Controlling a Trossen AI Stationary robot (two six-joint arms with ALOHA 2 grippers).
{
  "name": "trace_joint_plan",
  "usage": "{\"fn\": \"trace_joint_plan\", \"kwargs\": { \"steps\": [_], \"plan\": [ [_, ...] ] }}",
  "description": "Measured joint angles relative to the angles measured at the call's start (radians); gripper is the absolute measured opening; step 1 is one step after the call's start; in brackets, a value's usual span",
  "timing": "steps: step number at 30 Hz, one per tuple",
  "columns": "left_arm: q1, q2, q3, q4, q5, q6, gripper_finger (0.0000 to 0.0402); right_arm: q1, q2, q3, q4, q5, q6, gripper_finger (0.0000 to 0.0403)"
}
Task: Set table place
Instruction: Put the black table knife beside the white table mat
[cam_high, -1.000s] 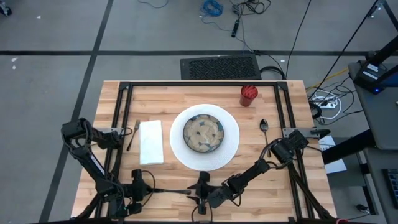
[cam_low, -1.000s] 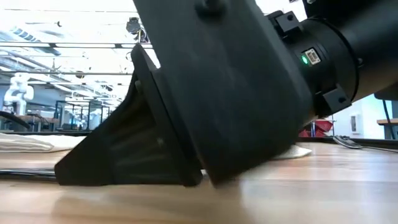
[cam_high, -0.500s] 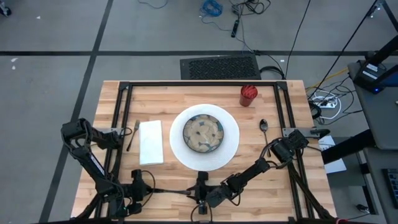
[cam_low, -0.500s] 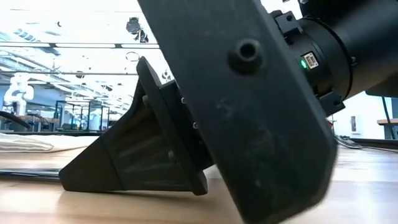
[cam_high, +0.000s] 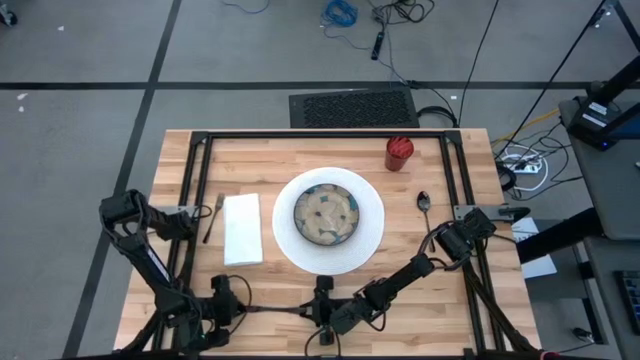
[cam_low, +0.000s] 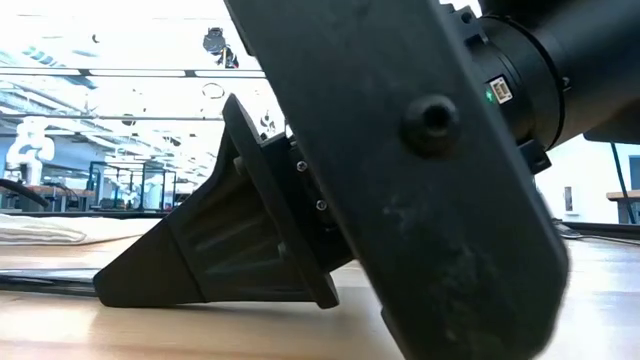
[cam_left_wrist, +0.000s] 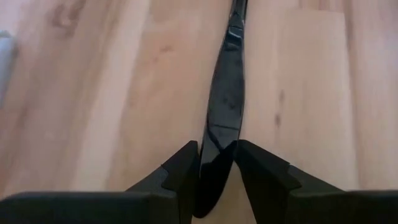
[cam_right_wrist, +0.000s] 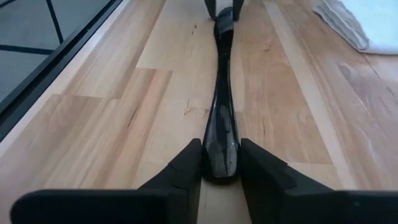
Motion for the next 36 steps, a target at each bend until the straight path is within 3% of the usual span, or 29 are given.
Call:
{"fn": "trace_joint_plan", "kwargs": {
  "steps": [10,13,20,26,36],
  "plan": [
    [0.085,-0.158,0.020,0.027,0.026,0.028,0.0102,0.000,-0.002,0.001,-0.010,-0.003,-0.068,0.0072],
    [0.131,-0.158,0.020,0.027,0.086,0.067,0.0102,-0.002,-0.002,0.001,-0.010,-0.005,-0.083,0.0071],
    [0.234,-0.123,0.020,0.181,0.149,0.211,0.0102,-0.002,-0.002,0.001,-0.012,-0.004,-0.138,0.0071],
    [0.303,-0.018,0.022,0.258,0.220,0.268,0.0102,-0.002,-0.002,0.002,-0.011,0.000,-0.161,0.0070],
    [0.299,0.096,0.024,0.396,0.206,0.349,0.0103,-0.002,-0.002,0.002,-0.011,0.001,-0.163,0.0070]
  ]
}}
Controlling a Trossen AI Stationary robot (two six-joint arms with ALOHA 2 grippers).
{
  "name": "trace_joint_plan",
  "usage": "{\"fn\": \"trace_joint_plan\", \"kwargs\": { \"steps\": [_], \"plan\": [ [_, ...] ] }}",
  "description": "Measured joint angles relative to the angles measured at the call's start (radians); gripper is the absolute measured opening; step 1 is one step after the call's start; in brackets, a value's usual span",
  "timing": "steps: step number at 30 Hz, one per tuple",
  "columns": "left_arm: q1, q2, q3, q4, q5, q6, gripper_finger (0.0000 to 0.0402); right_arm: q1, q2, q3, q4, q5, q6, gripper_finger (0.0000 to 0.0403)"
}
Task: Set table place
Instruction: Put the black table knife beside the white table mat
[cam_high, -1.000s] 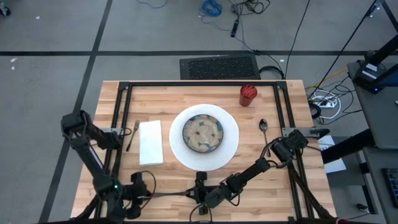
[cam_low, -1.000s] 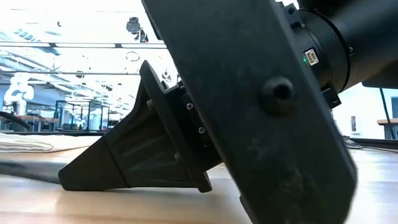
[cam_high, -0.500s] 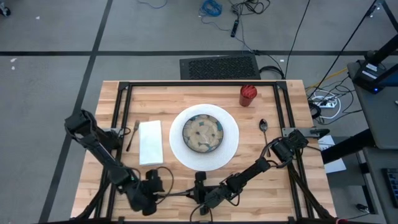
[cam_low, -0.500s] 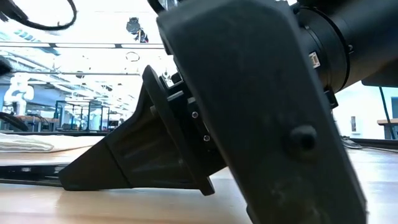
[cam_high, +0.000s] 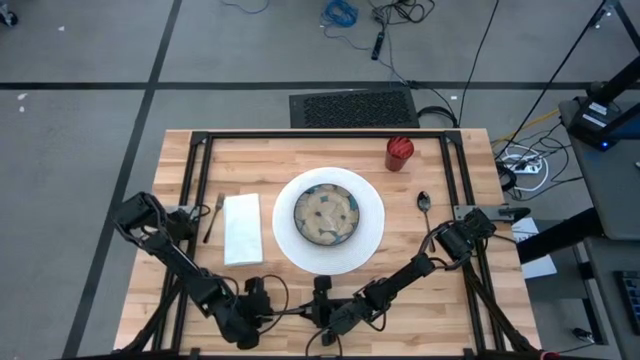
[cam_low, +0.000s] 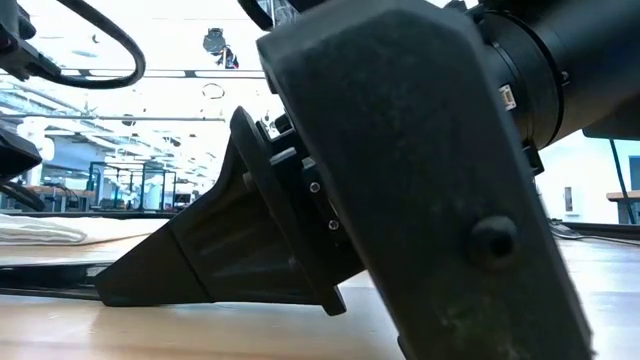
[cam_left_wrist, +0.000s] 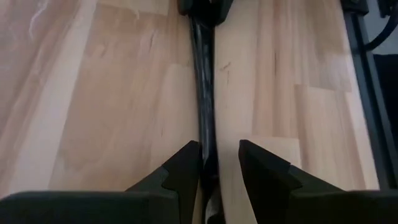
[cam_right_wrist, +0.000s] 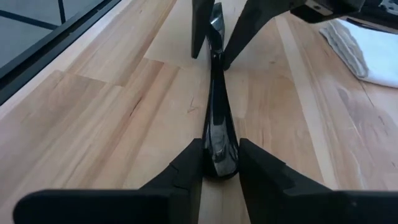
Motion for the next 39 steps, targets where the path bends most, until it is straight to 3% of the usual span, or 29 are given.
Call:
{"fn": "trace_joint_plan", "kwargs": {
  "steps": [6,12,14,21,27,32,39],
  "plan": [
    [-0.019,0.063,0.005,0.020,-0.037,-0.042,0.0094,0.000,0.000,0.000,0.006,0.002,-0.021,0.0070],
    [-0.018,0.089,0.006,0.023,-0.059,-0.110,0.0019,-0.001,-0.003,0.000,0.006,0.002,-0.028,0.0070],
    [-0.018,0.089,0.006,0.021,-0.064,-0.112,0.0012,0.000,-0.003,0.008,-0.008,0.002,-0.028,0.0075],
    [-0.018,0.089,0.006,0.024,-0.071,-0.081,0.0005,-0.005,-0.018,0.113,-0.202,-0.007,0.055,0.0134],
    [-0.015,0.090,0.006,0.029,-0.084,-0.036,0.0004,-0.036,-0.018,0.219,-0.344,-0.119,0.155,0.0173],
    [-0.015,0.093,0.009,0.040,-0.097,0.010,0.0003,-0.070,-0.017,0.228,-0.336,-0.213,0.185,0.0165],
    [-0.014,0.099,0.039,0.019,-0.123,0.068,0.0001,-0.090,-0.016,0.232,-0.364,-0.317,0.254,0.0113]
  ]
}}
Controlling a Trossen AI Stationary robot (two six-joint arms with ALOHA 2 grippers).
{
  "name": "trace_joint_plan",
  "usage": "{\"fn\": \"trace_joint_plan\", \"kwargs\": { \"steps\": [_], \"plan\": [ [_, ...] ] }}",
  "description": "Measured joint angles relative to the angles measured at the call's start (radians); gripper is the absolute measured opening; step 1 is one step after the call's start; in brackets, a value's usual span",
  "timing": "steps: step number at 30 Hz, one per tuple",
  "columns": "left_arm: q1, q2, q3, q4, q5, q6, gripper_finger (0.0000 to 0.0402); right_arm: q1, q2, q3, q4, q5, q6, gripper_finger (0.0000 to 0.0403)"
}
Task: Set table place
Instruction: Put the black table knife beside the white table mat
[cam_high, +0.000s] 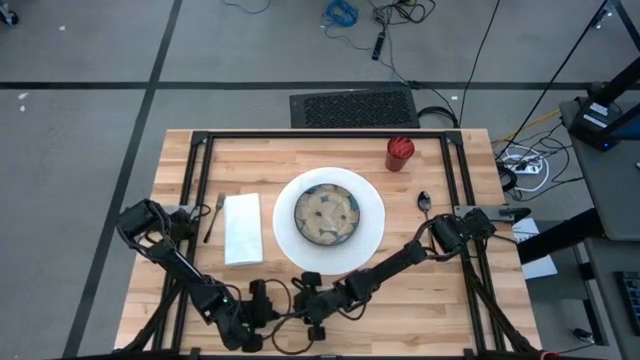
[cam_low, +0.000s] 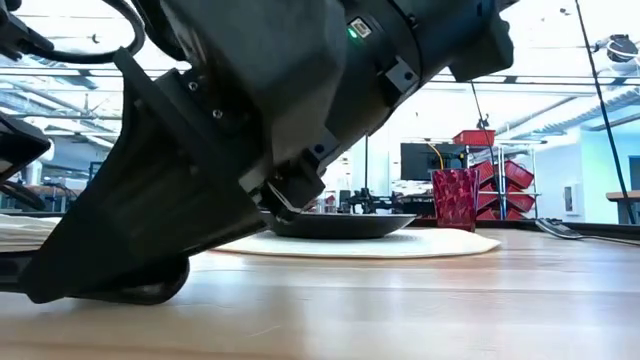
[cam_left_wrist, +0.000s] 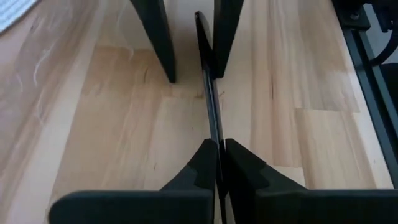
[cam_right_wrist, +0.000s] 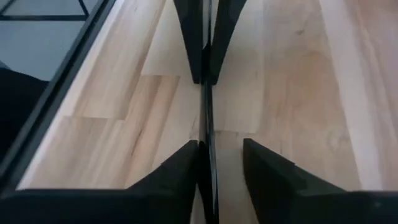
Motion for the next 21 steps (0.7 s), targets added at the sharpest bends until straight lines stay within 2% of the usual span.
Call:
{"fn": "trace_joint_plan", "kwargs": {
  "steps": [10,15,21],
  "plan": [
    [0.001,0.003,0.006,-0.006,-0.040,0.014,0.0002,-0.009,0.000,0.001,-0.027,-0.102,0.168,0.0013],
    [0.002,-0.031,0.005,-0.022,-0.045,0.047,0.0010,-0.007,0.000,-0.001,-0.018,-0.102,0.239,0.0005],
    [0.001,-0.135,-0.003,-0.120,-0.057,0.063,0.0074,0.016,-0.029,-0.003,-0.025,-0.050,0.339,0.0002]
  ]
}}
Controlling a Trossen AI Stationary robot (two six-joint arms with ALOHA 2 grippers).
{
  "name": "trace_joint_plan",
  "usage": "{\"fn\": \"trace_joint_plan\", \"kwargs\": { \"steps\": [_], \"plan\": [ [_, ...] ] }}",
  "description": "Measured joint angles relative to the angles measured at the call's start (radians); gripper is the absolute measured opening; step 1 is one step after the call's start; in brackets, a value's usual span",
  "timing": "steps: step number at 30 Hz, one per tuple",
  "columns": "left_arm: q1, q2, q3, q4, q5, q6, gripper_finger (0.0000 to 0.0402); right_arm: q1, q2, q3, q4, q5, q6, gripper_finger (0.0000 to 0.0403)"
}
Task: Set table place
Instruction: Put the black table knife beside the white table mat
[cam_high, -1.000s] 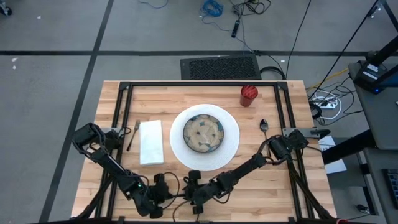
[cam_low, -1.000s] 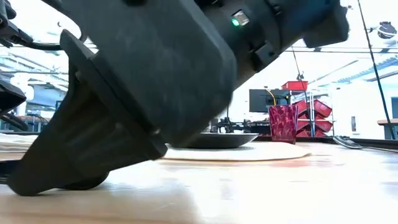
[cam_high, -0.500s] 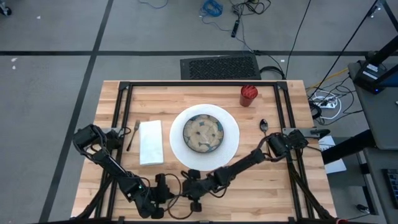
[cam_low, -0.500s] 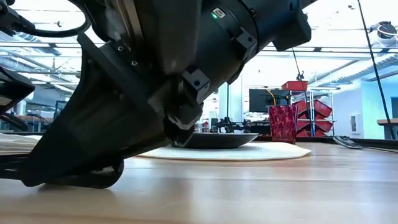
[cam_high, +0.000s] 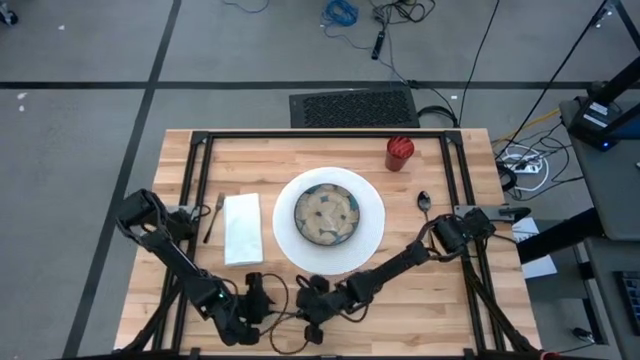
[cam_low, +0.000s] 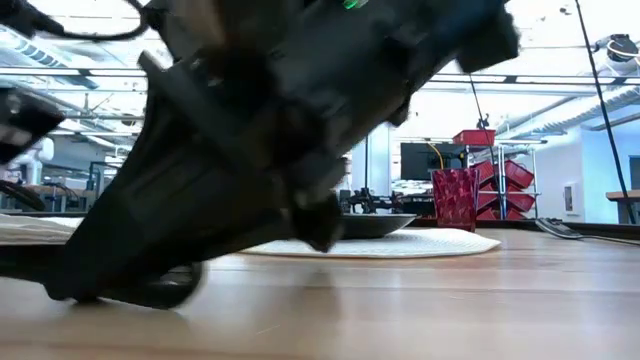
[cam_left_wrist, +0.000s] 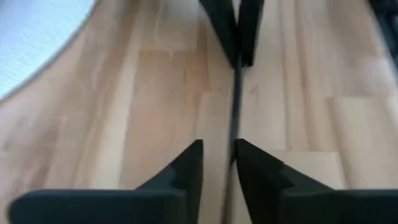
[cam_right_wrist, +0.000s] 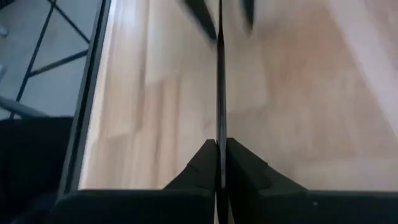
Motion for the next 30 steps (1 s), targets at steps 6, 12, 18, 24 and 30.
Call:
{"fn": "trace_joint_plan", "kwargs": {
  "steps": [6,12,18,24,30],
  "plan": [
    [-0.015,-0.140,0.001,-0.124,-0.011,-0.001,0.0124,0.054,-0.051,-0.005,-0.048,0.003,0.190,0.0001],
    [-0.102,-0.309,0.003,-0.186,-0.172,0.001,0.0128,0.131,-0.145,-0.004,-0.280,0.295,0.423,0.0001],
    [-0.205,-0.382,0.005,-0.186,-0.398,0.043,0.0129,0.240,-0.292,0.000,-0.670,0.553,0.792,0.0000],
    [-0.242,-0.361,0.005,-0.181,-0.479,0.043,0.0129,0.367,-0.363,0.000,-1.197,0.648,1.363,0.0000],
    [-0.226,-0.332,0.006,-0.173,-0.498,0.044,0.0129,0.360,-0.363,0.000,-1.388,0.495,1.455,0.0000]
  ]
}}
